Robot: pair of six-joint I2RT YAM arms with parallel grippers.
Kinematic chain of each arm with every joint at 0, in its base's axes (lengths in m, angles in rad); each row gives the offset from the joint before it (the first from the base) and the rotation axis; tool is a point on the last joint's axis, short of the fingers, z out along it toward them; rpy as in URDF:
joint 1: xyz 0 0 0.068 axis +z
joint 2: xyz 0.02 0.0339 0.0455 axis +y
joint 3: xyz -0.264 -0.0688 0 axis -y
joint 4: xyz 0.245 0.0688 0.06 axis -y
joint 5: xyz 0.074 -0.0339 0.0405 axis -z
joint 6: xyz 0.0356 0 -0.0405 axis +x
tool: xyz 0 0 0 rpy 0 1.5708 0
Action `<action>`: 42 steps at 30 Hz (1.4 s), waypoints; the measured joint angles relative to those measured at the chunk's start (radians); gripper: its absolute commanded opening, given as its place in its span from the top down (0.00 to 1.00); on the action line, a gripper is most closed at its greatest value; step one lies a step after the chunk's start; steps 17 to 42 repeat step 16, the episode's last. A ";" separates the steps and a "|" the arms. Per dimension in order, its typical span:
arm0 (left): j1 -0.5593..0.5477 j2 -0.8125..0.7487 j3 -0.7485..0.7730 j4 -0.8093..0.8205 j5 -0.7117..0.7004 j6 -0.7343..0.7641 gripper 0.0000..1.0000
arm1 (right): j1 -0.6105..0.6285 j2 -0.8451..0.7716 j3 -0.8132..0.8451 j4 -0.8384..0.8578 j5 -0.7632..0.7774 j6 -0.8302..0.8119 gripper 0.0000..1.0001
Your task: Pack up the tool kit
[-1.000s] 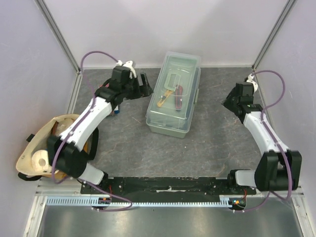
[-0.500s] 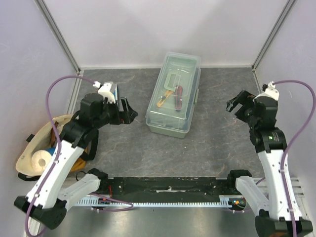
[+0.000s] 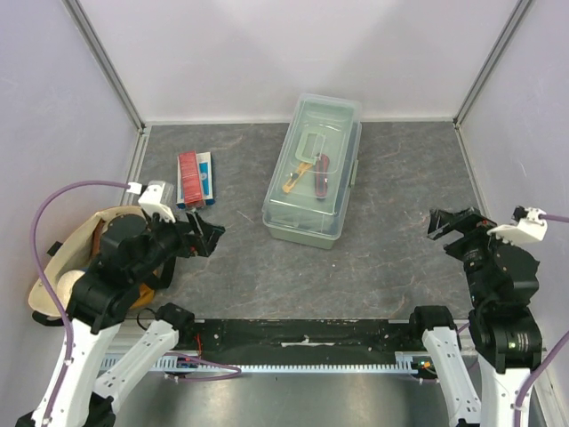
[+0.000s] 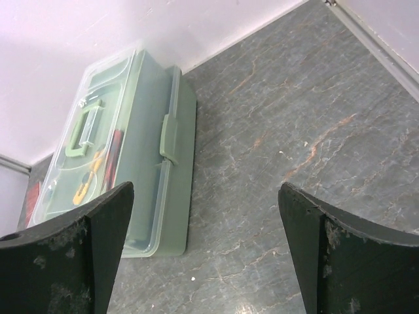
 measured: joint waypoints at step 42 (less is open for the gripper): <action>0.000 -0.113 0.100 -0.044 -0.126 0.014 0.05 | 0.000 -0.066 0.000 -0.034 0.082 0.019 0.02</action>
